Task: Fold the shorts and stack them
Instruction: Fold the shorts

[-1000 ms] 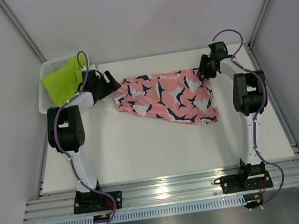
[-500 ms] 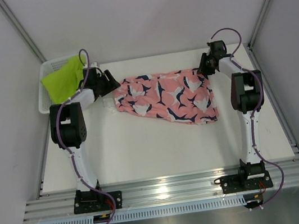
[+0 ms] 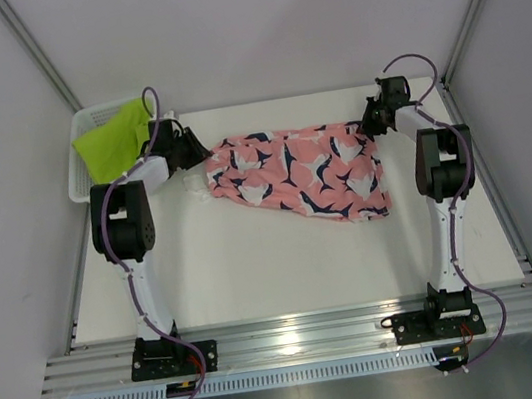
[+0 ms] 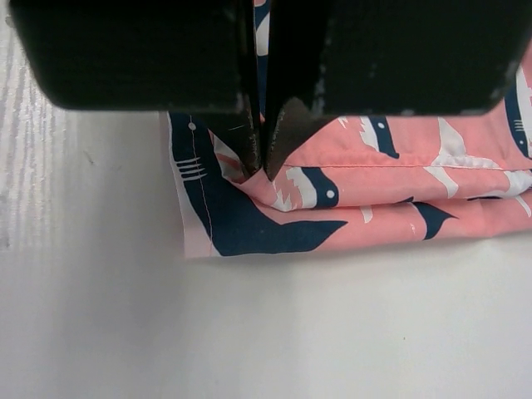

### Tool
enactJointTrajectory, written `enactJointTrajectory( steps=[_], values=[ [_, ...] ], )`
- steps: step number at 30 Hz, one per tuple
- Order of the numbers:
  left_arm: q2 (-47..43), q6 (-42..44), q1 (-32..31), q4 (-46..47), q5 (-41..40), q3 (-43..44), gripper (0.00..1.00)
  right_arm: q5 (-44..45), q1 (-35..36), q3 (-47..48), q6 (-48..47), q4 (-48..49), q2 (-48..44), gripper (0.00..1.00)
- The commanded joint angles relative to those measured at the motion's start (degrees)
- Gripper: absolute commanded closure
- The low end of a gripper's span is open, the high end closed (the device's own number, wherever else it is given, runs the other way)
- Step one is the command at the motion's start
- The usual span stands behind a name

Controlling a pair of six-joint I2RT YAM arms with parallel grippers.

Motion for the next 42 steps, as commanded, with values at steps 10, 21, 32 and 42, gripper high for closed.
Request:
enactJointTrajectory(
  steps=[10,21,32,42],
  values=[
    [0.3,1.4,0.4,0.2,2.1,1.7,1.0,-2.4,-1.1,-1.7,1.3,3.6,-4.3,1.0],
    [-3.2,-1.0,1.3,1.3,2.0,-4.5,0.51,-3.4,-1.3,-3.0,1.8,4.3,-4.9,1.0],
    [-7.7,-1.0,1.3,7.6,4.6,-11.3,0.54,-4.3,-1.5,-3.6,2.4,4.7,-4.9,1.0],
    [-14.6,-4.0,3.0,19.2,7.8,-22.8,0.26,-4.8,-1.7,-3.9,2.8,4.9,-4.8,1.0]
  ],
)
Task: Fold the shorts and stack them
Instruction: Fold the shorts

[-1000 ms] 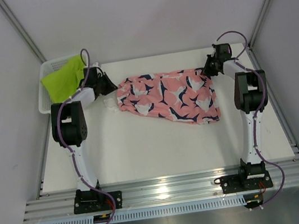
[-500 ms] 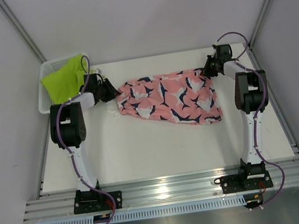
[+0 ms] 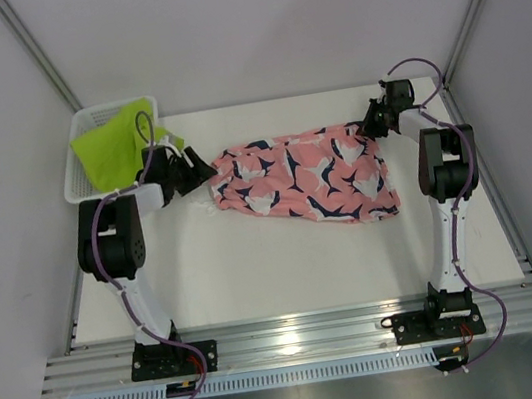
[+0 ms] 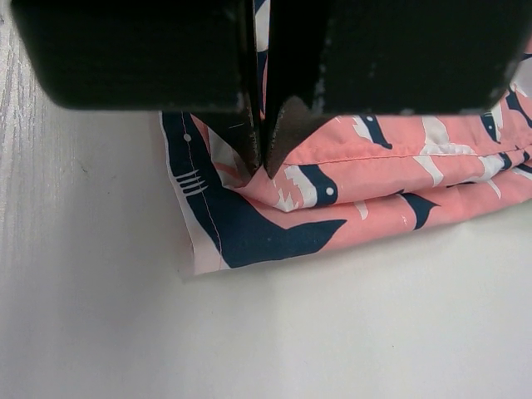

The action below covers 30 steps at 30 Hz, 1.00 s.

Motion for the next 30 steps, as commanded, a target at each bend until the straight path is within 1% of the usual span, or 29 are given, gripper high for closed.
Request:
enactJointTrajectory(
  steps=[1,2,3,5,8,12,15,18,22,25,27,28,30],
  values=[
    [-5.6,-1.3,1.4,8.8,3.1,-3.7,0.29,-0.8,-0.4,-0.3,0.3,1.3,-3.6,1.0],
    [-5.6,-1.3,1.3,9.6,3.5,-4.2,0.29,-0.9,-0.4,-0.2,0.3,1.3,-3.5,1.0],
    [-5.8,-1.4,1.4,10.5,4.1,-4.5,0.34,-0.9,-0.4,-0.2,0.3,1.3,-3.4,1.0],
    [-5.6,-1.7,1.3,10.8,6.0,-5.1,0.39,-0.9,-0.4,-0.3,0.3,1.2,-3.6,1.0],
    [-5.5,-2.0,1.3,11.3,7.2,-5.7,0.4,-1.0,-0.5,-0.4,0.4,1.2,-3.7,1.0],
    [-4.1,-2.3,1.1,9.5,8.5,-4.4,0.42,-1.2,-0.6,-0.7,0.5,1.3,-3.7,1.0],
    [-4.0,-1.8,0.1,8.7,7.7,-3.9,0.42,-1.4,-0.7,-0.9,0.8,1.4,-3.7,1.0],
    [-3.5,-0.6,-1.2,6.3,6.2,-3.1,0.45,-1.7,-0.9,-1.1,0.9,1.6,-3.9,1.0],
    [-1.9,0.5,-2.8,2.7,4.2,0.3,0.48,-2.1,-1.1,-1.5,1.1,1.9,-4.0,1.0],
    [-1.5,0.7,-3.6,2.3,2.9,0.8,0.53,-2.4,-1.3,-1.7,1.2,2.1,-4.2,1.0],
    [-1.5,0.8,-3.9,2.7,3.0,1.1,0.6,-2.6,-1.3,-1.8,1.2,2.3,-4.2,1.0],
    [-1.5,0.7,-3.9,2.9,3.0,1.2,0.68,-2.7,-1.3,-1.8,1.3,2.3,-4.2,1.0],
    [-1.8,0.4,-3.9,3.3,3.1,2.1,0.73,-3.1,-1.3,-1.8,1.3,2.5,-4.2,1.0]
  ],
)
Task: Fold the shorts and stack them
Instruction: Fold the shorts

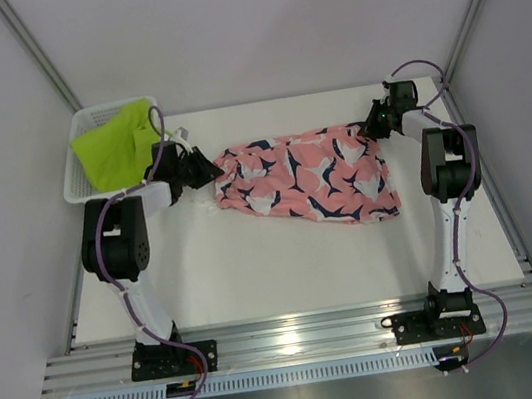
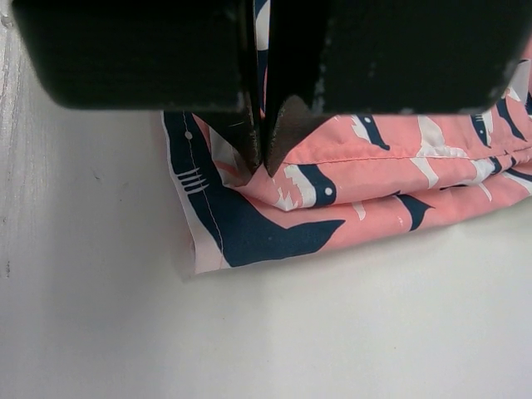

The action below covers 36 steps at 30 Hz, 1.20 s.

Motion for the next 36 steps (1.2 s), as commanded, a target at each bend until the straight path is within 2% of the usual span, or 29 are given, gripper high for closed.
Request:
enactJointTrajectory(
  steps=[1,7,10,16,22,27,32,36],
  values=[
    [-0.1,0.7,-0.2,1.1,-0.1,3.0,0.78,-1.0,-0.3,-0.7,0.5,1.7,-3.9,1.0],
    [0.5,-1.2,-0.7,3.7,-0.9,6.6,0.96,-1.3,-0.4,-2.4,1.0,4.2,-5.1,1.0],
    [0.8,-2.0,-0.7,4.4,-0.1,9.1,1.0,-2.0,-0.8,-3.8,1.4,6.3,-5.8,1.0],
    [-3.8,-2.1,-0.7,7.2,-0.9,6.7,1.0,-2.5,-2.2,-11.7,3.1,15.3,-11.8,1.0],
    [-5.3,-2.1,-0.7,9.9,-2.3,5.3,1.0,0.7,-2.6,-20.8,3.8,24.2,-19.4,1.0],
    [-4.9,-3.4,-0.7,12.6,-3.3,6.2,1.0,2.7,-3.4,-23.4,4.2,26.8,-21.8,1.0],
    [-0.5,-4.2,-0.7,11.8,-3.4,12.4,1.0,4.1,-4.1,-23.4,5.0,27.0,-21.1,1.0],
    [7.8,-4.6,-0.8,7.2,-4.0,20.6,0.95,4.2,-4.5,-21.4,5.0,25.5,-19.1,1.0]
  ],
)
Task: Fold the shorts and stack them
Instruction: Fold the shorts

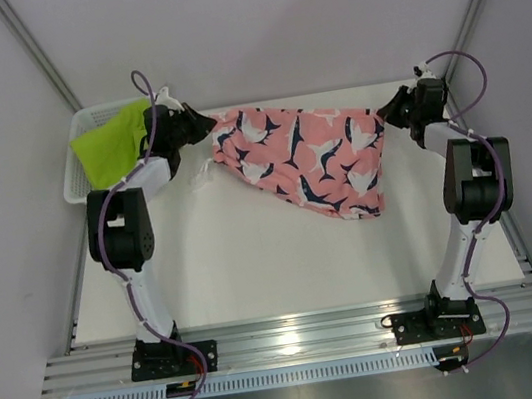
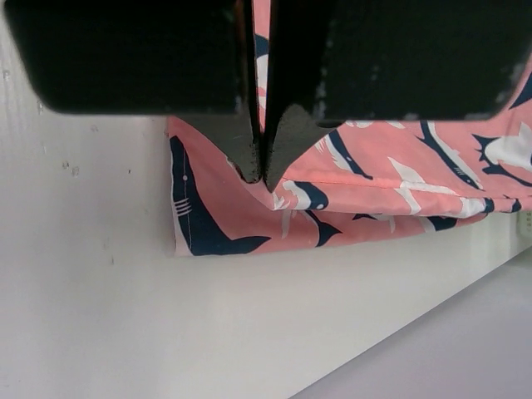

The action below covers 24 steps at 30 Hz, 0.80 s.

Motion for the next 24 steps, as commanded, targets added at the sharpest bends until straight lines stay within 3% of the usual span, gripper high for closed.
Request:
enactJointTrajectory(
  steps=[1,7,9,10,11,12,14,18,21,24],
  values=[
    [6.0,-0.8,-0.3,-2.8,-1.6,8.0,0.94,1.3,-0.7,2.9,0.1,1.0,2.5,1.0],
    [14.5,-0.4,-0.2,-10.4,-5.1,15.6,0.8,-2.2,0.0,12.3,0.0,-3.1,10.2,1.0],
    [16.6,-0.4,-0.2,-13.0,-6.2,18.7,0.64,-1.3,0.3,15.4,-0.9,-5.5,12.5,0.97],
    [17.6,-0.2,-0.3,-14.2,-6.0,21.0,0.58,-1.1,0.5,16.1,-1.2,-6.2,13.0,0.93],
    [19.1,-0.1,-0.3,-16.9,-6.2,22.2,0.42,-0.9,0.5,16.6,-1.4,-7.3,13.6,0.83],
    [19.6,0.3,-0.4,-17.2,-6.4,24.3,0.35,-0.6,0.4,16.6,-1.3,-7.4,13.4,0.66],
    [18.7,0.9,-0.6,-19.1,-6.4,24.2,0.23,-0.3,0.2,15.5,-1.2,-6.6,11.9,0.58],
    [13.3,3.9,-1.7,-19.1,-8.0,21.6,0.13,2.0,0.5,13.0,-2.8,-7.5,7.8,0.48],
    [8.3,5.3,-2.2,-19.6,-8.4,19.4,0.08,5.7,2.0,11.5,-4.5,-10.5,4.6,0.34],
    [3.7,5.7,-2.9,-19.9,-8.0,16.1,0.04,4.5,3.9,9.7,-5.3,-11.9,0.7,0.33]
  ],
)
